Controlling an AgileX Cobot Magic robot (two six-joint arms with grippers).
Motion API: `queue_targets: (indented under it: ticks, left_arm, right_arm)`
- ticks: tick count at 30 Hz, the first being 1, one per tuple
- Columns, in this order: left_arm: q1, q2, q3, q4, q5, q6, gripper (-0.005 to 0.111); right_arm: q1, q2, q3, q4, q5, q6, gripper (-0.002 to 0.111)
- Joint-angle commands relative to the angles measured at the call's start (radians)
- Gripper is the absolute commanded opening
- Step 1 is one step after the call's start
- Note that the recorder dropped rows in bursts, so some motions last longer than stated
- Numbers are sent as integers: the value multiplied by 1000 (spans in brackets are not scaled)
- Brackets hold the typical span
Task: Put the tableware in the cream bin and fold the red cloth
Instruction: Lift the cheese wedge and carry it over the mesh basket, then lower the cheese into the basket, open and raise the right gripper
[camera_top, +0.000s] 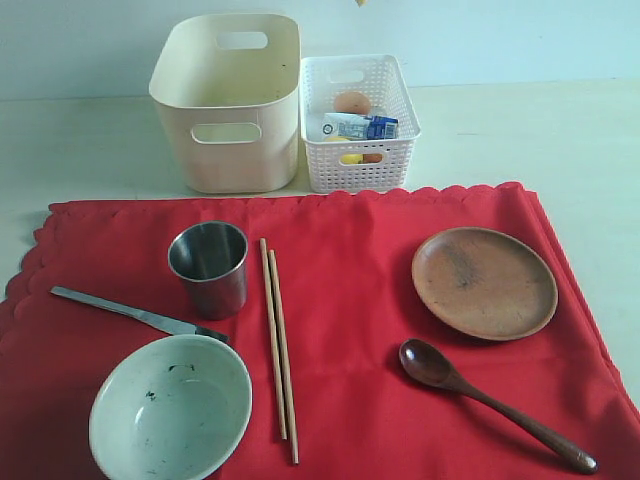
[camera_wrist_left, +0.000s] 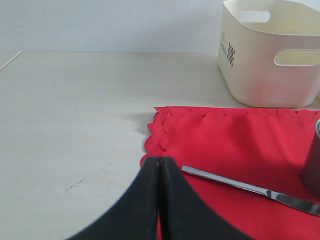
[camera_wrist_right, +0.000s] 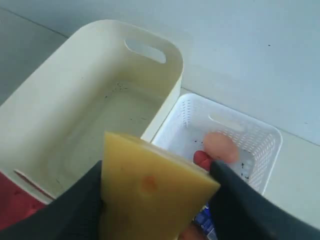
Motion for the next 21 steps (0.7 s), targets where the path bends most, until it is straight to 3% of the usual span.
queue_targets:
  ticks: [1,11,21]
  left_arm:
    - [1,-6,3,-9,-6,-3,0]
    - [1,-6,3,-9,-6,-3,0]
    - [1,-6,3,-9,-6,-3,0]
  right_arm:
    - [-19,51,-3,29,-80,4,0]
    - [-18,195,-3,25,-327,-2,0]
    - [-36,322,-3,23,-408,-28,0]
